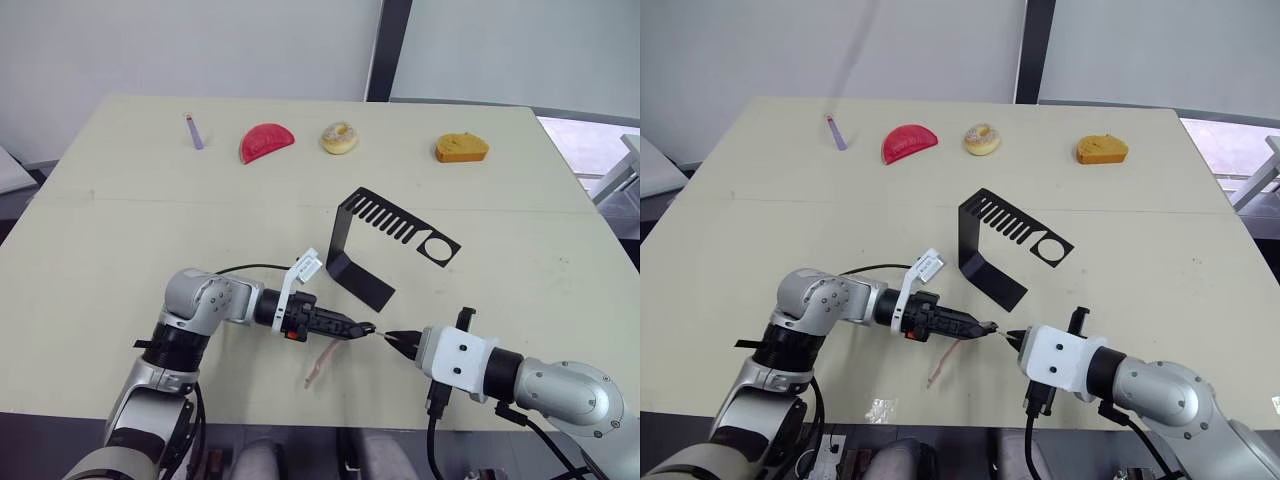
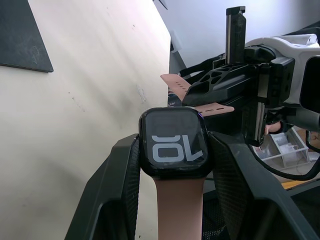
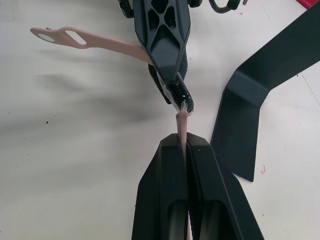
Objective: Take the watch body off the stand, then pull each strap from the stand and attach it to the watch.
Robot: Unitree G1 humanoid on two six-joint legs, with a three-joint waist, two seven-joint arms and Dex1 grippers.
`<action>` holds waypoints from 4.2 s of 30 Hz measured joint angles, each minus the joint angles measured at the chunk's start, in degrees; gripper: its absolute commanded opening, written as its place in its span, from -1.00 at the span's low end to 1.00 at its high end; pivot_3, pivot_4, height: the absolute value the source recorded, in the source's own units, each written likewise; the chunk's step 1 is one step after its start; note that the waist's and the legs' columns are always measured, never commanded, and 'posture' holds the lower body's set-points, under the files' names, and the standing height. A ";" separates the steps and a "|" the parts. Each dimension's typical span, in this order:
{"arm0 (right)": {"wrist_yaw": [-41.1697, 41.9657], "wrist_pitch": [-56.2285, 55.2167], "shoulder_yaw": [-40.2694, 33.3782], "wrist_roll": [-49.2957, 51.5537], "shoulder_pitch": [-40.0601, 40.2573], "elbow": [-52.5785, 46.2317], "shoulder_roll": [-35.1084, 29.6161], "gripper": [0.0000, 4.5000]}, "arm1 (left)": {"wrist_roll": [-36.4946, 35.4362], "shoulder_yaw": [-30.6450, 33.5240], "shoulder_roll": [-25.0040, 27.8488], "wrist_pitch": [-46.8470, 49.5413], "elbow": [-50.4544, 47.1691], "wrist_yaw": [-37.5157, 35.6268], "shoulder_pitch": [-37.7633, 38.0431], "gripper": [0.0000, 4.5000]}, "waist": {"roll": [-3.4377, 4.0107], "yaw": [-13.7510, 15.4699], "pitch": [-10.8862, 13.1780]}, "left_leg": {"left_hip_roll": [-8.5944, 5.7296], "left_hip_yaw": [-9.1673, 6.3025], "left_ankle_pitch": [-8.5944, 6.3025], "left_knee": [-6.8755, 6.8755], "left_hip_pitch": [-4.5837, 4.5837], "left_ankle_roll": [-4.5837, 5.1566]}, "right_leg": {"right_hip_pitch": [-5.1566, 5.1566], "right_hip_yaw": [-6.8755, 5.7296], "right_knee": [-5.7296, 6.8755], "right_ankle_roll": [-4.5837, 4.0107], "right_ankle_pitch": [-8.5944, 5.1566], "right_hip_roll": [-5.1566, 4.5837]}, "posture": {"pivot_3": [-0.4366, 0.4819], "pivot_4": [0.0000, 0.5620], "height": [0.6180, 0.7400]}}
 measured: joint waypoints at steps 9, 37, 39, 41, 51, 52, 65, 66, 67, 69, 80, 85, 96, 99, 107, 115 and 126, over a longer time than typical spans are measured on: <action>-0.01 -0.08 -0.16 -0.01 0.29 0.00 0.56 -1.00 | 0.00 -0.61 0.46 -1.05 0.66 -0.49 -0.01 -0.29 | 0.00 -0.01 0.00 | 0.00 0.01 0.00 0.00 -0.01 0.00 | 0.00 0.00 0.00 0.00 0.00 0.00 | -0.05 -0.47 0.95; -0.01 -0.07 0.41 -0.58 -2.24 0.04 1.75 -1.00 | -0.78 0.01 -0.20 -0.85 0.72 0.18 -0.16 -0.29 | 0.00 0.00 0.00 | 0.00 0.01 0.00 0.00 -0.01 0.00 | -0.01 0.00 0.01 0.00 0.00 0.00 | -0.05 -0.47 0.95; -0.01 -0.07 0.40 -0.59 -2.08 0.04 1.75 -1.00 | -0.78 0.00 -0.14 -0.88 0.74 0.17 -0.16 -0.29 | 0.00 0.01 0.00 | 0.00 0.01 0.00 0.00 -0.01 0.00 | -0.01 0.01 0.01 0.00 0.00 0.00 | -0.05 -0.47 0.95; -0.01 -0.05 0.34 -0.59 -1.85 0.04 1.75 -1.00 | -0.79 0.01 -0.05 -0.91 0.75 0.17 -0.16 -0.29 | 0.00 0.01 0.00 | -0.01 0.01 0.00 0.00 -0.01 0.00 | -0.01 0.00 0.01 0.00 0.00 0.00 | -0.05 -0.47 0.95; -0.01 0.22 -0.01 -0.57 -1.51 0.04 1.74 -1.00 | -1.06 0.01 -0.16 -0.88 0.74 0.17 -0.17 -0.29 | 0.00 0.00 0.00 | 0.00 0.01 0.00 0.00 -0.01 0.00 | -0.01 0.00 0.01 0.00 0.00 0.00 | -0.05 -0.47 0.95; -0.01 0.29 -0.01 -0.57 -1.55 0.04 1.74 -1.00 | -1.11 0.02 -0.16 -0.86 0.74 0.17 -0.17 -0.29 | 0.00 0.00 0.00 | 0.00 0.01 0.00 0.00 -0.01 0.00 | -0.01 0.00 0.01 0.00 0.00 0.00 | -0.05 -0.47 0.95; -0.01 0.61 0.00 -0.57 -2.42 0.04 2.55 -1.00 | -2.01 0.77 -0.48 -0.29 0.73 0.48 -0.41 -0.29 | 0.00 0.02 0.00 | -0.01 0.01 0.00 0.00 -0.01 0.00 | -0.02 0.00 0.01 0.00 0.00 -0.01 | -0.05 -0.47 0.95; -0.01 0.61 0.00 -0.57 -2.47 0.04 2.56 -1.00 | -2.02 1.05 -0.63 -0.23 0.73 0.67 -0.41 -0.29 | 0.00 0.01 0.00 | -0.01 0.01 0.00 0.00 -0.01 0.00 | -0.02 0.00 0.01 0.00 0.00 -0.01 | -0.05 -0.47 0.95; -0.01 0.61 0.00 -0.59 -2.48 0.04 2.56 -1.00 | -2.04 1.24 -0.79 -0.15 0.73 0.84 -0.41 -0.29 | 0.00 0.01 0.00 | -0.01 0.01 0.00 0.00 -0.01 0.00 | -0.01 0.00 0.01 0.00 0.00 -0.01 | -0.05 -0.47 0.95; -0.01 0.63 0.00 -0.63 -2.48 0.05 2.56 -1.00 | -2.04 1.39 -1.06 0.11 0.74 1.07 -0.42 -0.29 | 0.00 0.00 0.00 | -0.01 0.01 0.00 0.00 -0.01 0.00 | -0.02 0.00 0.01 0.00 0.00 -0.01 | -0.05 -0.47 0.95; -0.01 0.75 0.03 -1.04 -3.37 0.07 2.56 -1.00 | -2.06 3.11 -2.26 1.35 0.81 2.06 -0.72 -0.29 | 0.00 0.00 0.00 | -0.01 0.01 0.00 0.00 -0.01 0.00 | -0.02 0.00 0.02 0.00 0.00 0.00 | -0.05 -0.47 0.95; 0.00 0.97 0.13 -1.17 -3.98 0.15 2.56 -1.00 | -2.29 3.54 -2.36 1.99 0.72 2.07 -0.71 -0.29 | 0.00 0.01 0.00 | -0.01 0.01 0.00 0.00 -0.01 0.00 | -0.02 0.00 0.02 0.00 0.00 -0.01 | -0.05 -0.47 0.95; 0.01 2.21 1.24 -1.18 -5.94 0.59 2.56 -1.00 | -2.51 4.13 -2.61 2.60 0.59 2.68 -0.71 -0.29 | 0.00 0.02 0.00 | -0.01 0.01 0.00 0.00 -0.01 0.00 | -0.02 0.00 0.02 0.00 0.00 -0.01 | -0.05 -0.47 0.95; 0.01 2.85 1.71 -1.19 -6.45 0.64 2.56 -1.00 | -2.58 4.41 -2.83 2.70 0.59 3.09 -0.72 -0.29 | 0.00 -0.02 0.00 | -0.01 0.01 0.00 0.00 -0.01 0.00 | -0.02 0.00 0.02 0.00 0.00 -0.01 | -0.05 -0.47 0.95; 0.00 4.41 2.25 -1.26 -7.17 0.65 2.56 -1.00 | -2.65 4.50 -3.32 2.80 0.59 3.43 -0.72 -0.29 | 0.00 0.00 0.00 | -0.01 0.01 0.00 0.00 -0.01 0.00 | -0.02 0.00 0.02 0.00 0.00 -0.01 | -0.05 -0.47 0.95; 0.00 5.47 2.55 -1.34 -8.14 0.91 2.57 -1.00 | -3.14 4.58 -3.40 2.93 0.47 3.82 -0.72 -0.29 | 0.00 0.00 0.00 | -0.01 0.01 0.00 0.00 -0.01 0.00 | -0.02 0.00 0.02 0.00 0.00 -0.02 | -0.05 -0.47 0.95; 0.00 5.69 3.43 -2.36 -8.37 1.03 2.74 -1.00 | -3.24 4.60 -3.41 3.36 0.25 4.28 -0.71 -0.29 | 0.00 -0.02 0.00 | -0.01 0.01 0.00 0.00 -0.01 0.00 | -0.03 0.00 0.02 0.00 0.00 -0.02 | -0.05 -0.47 0.95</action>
